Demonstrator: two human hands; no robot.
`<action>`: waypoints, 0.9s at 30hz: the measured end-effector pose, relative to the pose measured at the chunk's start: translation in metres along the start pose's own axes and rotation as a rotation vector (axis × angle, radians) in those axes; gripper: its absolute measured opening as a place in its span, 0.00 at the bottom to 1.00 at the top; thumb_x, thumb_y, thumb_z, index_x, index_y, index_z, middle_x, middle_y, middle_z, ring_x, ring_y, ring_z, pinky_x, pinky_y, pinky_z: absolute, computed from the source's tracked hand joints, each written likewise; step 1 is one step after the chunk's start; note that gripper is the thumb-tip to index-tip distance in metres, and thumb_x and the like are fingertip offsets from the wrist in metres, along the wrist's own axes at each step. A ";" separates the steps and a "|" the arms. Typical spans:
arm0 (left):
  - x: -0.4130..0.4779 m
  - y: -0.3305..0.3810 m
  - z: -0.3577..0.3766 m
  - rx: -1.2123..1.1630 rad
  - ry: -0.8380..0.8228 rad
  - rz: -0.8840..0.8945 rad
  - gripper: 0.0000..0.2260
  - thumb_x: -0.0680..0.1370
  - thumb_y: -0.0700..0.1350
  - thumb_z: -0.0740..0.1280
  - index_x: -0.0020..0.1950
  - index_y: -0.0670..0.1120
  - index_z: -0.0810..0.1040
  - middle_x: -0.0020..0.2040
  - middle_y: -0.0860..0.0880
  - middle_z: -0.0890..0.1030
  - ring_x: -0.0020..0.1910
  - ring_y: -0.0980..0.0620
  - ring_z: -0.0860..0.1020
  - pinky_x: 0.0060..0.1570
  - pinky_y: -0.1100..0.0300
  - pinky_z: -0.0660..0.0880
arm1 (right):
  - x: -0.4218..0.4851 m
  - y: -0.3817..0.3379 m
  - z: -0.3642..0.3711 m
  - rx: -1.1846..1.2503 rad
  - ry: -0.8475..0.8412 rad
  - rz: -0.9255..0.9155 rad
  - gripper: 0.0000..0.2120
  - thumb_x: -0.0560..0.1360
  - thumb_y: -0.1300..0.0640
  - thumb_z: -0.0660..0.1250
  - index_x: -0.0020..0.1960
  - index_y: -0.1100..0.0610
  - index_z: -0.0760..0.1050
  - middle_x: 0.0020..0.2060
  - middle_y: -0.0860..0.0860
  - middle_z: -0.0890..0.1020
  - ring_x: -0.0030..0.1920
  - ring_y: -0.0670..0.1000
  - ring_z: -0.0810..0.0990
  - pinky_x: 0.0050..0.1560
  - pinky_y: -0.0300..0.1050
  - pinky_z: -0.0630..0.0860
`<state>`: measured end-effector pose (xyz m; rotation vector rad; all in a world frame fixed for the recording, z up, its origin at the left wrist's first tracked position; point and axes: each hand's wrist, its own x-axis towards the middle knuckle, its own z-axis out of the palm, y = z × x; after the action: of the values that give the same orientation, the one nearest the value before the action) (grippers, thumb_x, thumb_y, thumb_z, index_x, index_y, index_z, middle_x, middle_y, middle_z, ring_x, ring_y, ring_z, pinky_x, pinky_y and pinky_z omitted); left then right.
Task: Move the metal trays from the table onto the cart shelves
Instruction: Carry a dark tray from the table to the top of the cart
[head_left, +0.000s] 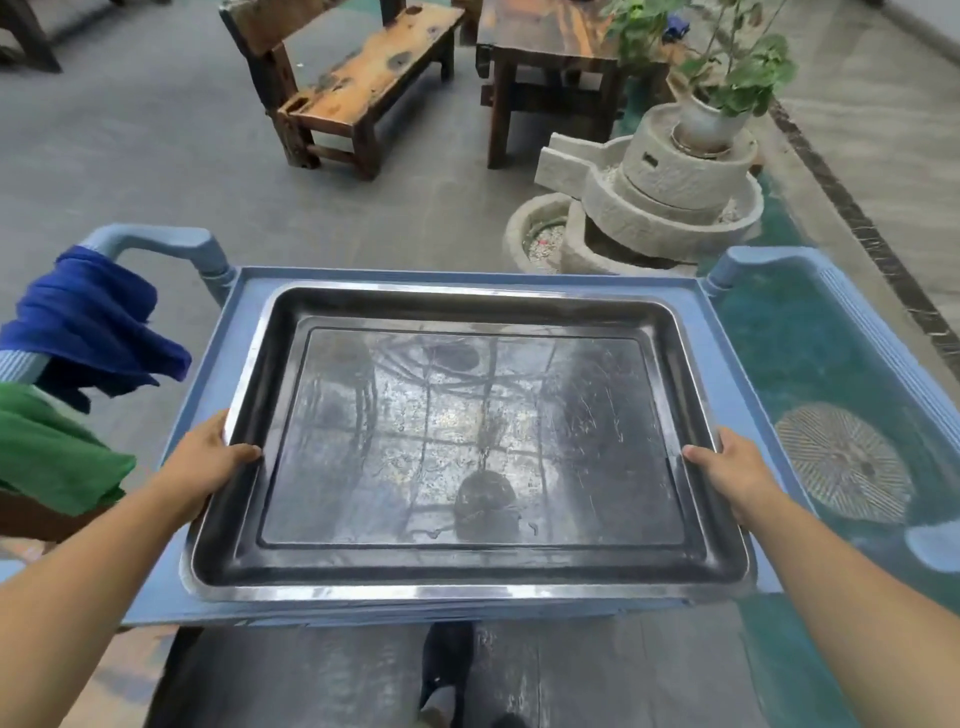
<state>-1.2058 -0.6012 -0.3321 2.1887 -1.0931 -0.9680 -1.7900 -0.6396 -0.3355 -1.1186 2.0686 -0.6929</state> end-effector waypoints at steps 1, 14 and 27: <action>0.003 0.001 0.003 0.006 -0.009 -0.004 0.18 0.75 0.34 0.70 0.63 0.45 0.75 0.52 0.42 0.81 0.46 0.44 0.81 0.50 0.47 0.76 | 0.005 0.001 0.003 -0.018 0.002 0.001 0.08 0.74 0.64 0.69 0.39 0.53 0.75 0.34 0.48 0.79 0.34 0.45 0.76 0.32 0.37 0.67; 0.010 -0.004 0.025 0.179 0.123 0.056 0.12 0.72 0.35 0.71 0.53 0.43 0.74 0.44 0.42 0.80 0.45 0.39 0.78 0.44 0.50 0.72 | 0.034 0.011 0.019 -0.243 0.041 -0.026 0.04 0.75 0.56 0.69 0.46 0.56 0.75 0.37 0.52 0.79 0.42 0.58 0.77 0.41 0.47 0.69; -0.074 0.011 0.061 0.733 0.076 0.650 0.33 0.76 0.63 0.62 0.74 0.44 0.66 0.76 0.38 0.62 0.73 0.38 0.64 0.69 0.35 0.62 | -0.072 -0.015 0.038 -0.693 -0.020 -0.557 0.38 0.76 0.36 0.60 0.77 0.56 0.57 0.75 0.60 0.60 0.75 0.60 0.58 0.75 0.60 0.58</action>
<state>-1.2896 -0.5534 -0.3355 2.0709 -2.1771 -0.1938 -1.7243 -0.5899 -0.3264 -2.1243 2.0342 -0.1804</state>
